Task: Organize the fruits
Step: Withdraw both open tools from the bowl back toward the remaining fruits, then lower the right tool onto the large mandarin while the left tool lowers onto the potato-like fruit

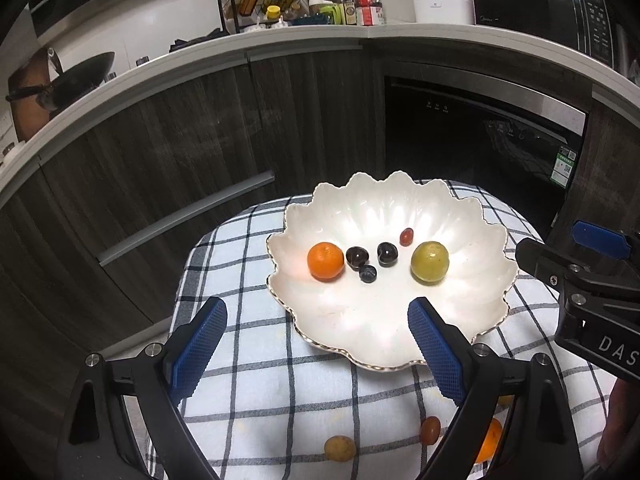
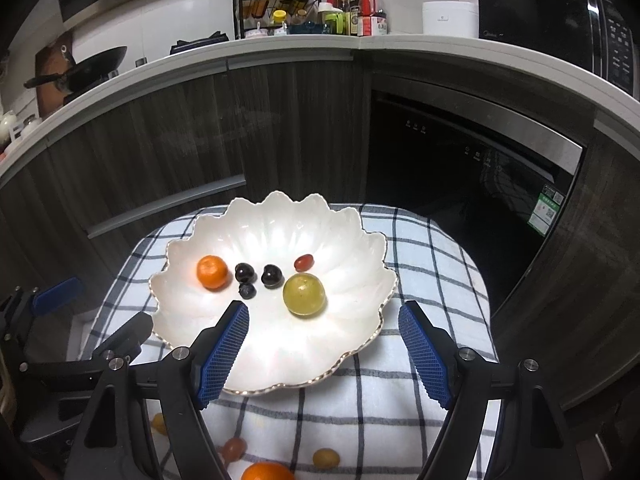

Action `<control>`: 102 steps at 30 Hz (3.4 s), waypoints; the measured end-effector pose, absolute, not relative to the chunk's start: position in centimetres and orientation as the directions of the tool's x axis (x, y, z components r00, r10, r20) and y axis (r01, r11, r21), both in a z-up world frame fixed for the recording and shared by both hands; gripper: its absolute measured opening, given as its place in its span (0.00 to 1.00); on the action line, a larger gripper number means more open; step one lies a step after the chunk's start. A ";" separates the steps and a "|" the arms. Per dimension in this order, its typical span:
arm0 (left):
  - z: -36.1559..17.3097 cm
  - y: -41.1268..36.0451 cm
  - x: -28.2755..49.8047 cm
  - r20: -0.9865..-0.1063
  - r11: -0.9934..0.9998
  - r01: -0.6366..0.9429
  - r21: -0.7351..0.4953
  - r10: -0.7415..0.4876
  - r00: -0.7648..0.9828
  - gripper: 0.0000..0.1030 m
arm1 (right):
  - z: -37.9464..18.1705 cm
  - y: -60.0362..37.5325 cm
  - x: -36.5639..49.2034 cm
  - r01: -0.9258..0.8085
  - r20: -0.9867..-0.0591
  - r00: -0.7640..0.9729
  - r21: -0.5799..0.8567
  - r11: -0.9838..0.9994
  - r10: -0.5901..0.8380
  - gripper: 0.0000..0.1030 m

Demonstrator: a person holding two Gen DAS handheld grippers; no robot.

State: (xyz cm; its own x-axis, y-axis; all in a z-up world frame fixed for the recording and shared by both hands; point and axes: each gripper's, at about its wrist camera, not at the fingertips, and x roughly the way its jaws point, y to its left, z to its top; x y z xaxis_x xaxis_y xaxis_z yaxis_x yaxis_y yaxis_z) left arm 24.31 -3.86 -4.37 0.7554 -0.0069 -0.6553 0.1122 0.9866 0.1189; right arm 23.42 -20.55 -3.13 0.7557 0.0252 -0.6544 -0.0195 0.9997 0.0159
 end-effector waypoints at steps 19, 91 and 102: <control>-3.8 -3.5 20.4 -0.633 0.985 0.110 0.130 -0.002 0.774 0.90 | -2.4 -20.7 19.6 -0.016 -0.623 0.782 0.002 1.000 0.013 0.76; -13.6 -1.7 15.3 -0.647 0.978 0.154 0.140 -0.028 0.762 0.77 | -11.8 -17.6 14.2 -0.084 -0.706 0.708 -0.048 0.995 0.026 0.75; -14.9 -2.0 16.4 -0.689 0.978 0.166 0.126 -0.034 0.724 0.67 | -13.2 -17.5 14.6 -0.098 -0.733 0.679 -0.027 0.995 0.047 0.68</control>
